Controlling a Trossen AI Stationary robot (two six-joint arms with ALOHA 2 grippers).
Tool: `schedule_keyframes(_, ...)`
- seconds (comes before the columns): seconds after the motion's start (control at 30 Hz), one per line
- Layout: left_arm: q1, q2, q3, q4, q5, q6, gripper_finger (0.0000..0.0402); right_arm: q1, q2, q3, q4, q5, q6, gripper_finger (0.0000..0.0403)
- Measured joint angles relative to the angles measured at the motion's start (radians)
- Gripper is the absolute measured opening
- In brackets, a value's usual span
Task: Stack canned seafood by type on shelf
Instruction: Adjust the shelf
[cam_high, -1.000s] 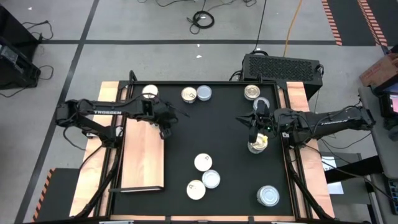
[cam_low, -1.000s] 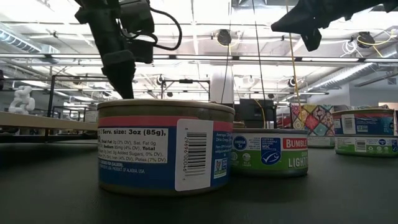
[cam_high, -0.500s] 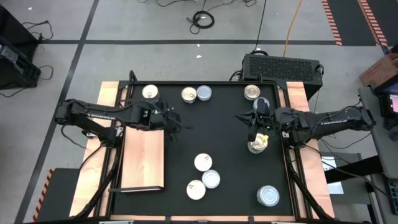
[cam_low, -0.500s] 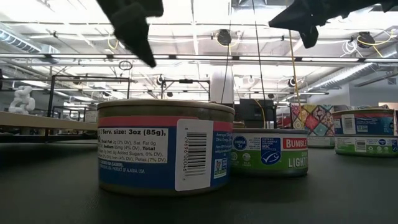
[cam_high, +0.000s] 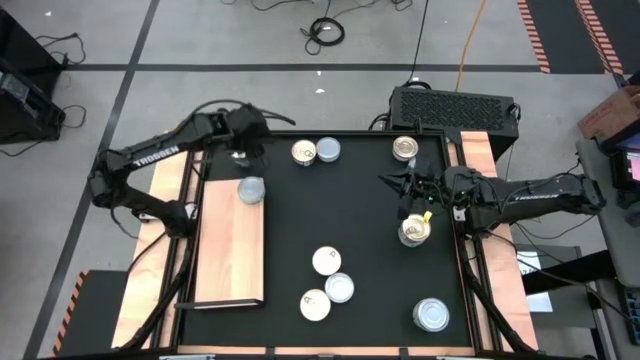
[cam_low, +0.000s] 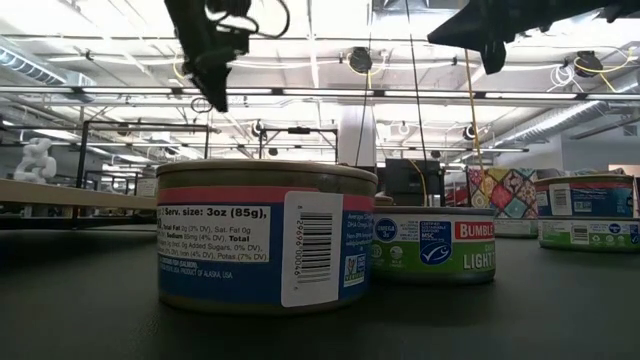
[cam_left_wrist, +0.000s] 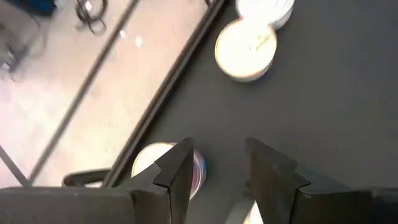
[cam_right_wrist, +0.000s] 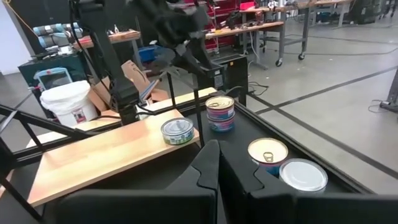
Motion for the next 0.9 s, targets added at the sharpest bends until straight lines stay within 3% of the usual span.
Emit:
schedule_keyframes(0.2, 0.067, 0.024, -0.005, -0.060, 0.059, 0.066, 0.0147, 0.000, 0.000, 0.000, 0.006, 0.000, -0.026, 0.0000)
schedule_keyframes(0.5, 0.069, 0.096, -0.006, -0.084, 0.025, 0.141, 0.0147, 0.001, 0.000, 0.000, 0.010, 0.000, -0.013, 0.0000)
schedule_keyframes(0.9, 0.027, 0.107, -0.005, -0.135, 0.085, 0.127, 0.0147, 0.001, 0.000, 0.000, 0.006, -0.056, -0.007, 0.0000)
